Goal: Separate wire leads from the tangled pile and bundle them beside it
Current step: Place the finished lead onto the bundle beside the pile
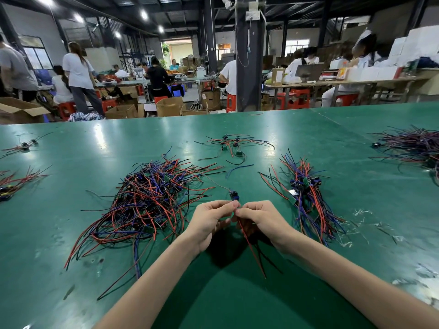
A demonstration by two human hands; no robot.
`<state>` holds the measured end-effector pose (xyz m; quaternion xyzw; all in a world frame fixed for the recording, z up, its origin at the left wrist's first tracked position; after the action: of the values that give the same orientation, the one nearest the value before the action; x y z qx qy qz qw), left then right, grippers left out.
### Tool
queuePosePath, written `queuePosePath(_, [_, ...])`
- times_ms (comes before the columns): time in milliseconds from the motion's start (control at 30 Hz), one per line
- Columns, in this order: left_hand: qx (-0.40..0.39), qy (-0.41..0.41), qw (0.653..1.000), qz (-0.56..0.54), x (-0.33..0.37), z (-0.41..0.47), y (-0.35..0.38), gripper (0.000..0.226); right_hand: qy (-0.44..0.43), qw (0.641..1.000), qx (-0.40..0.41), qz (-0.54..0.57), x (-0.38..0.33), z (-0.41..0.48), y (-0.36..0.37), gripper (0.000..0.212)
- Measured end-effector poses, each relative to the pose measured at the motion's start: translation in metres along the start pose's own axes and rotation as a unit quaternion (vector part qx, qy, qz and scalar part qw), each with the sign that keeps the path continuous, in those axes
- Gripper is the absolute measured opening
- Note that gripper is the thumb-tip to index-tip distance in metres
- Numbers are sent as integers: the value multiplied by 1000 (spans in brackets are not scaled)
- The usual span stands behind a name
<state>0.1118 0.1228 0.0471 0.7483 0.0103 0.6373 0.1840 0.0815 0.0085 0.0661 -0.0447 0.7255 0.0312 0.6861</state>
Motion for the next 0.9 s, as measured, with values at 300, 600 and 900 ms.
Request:
queuePosePath(300, [19,6,998,-67,-2,9,11,8,-8,1000,24,2,1,8,-9,23])
queuePosePath(600, [-8,12,995,-98,-4,13,18,8,-44,997,13,-60,-3,9,-12,25])
queuePosePath(900, [-3,17,995,-99,0,9,22,10,-39,997,18,-63,-5,10,-14,20])
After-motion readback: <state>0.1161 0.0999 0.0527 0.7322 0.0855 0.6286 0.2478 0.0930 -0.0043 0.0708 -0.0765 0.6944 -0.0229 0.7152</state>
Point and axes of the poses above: each hand's wrist, its own z-axis towards the middle knuckle, its own y-axis out of the palm, x = y × z, the point moved 8 cm from there along z, towards the middle knuckle, and after that the axes turned 1 degree about -z, right-handed, at the moved point
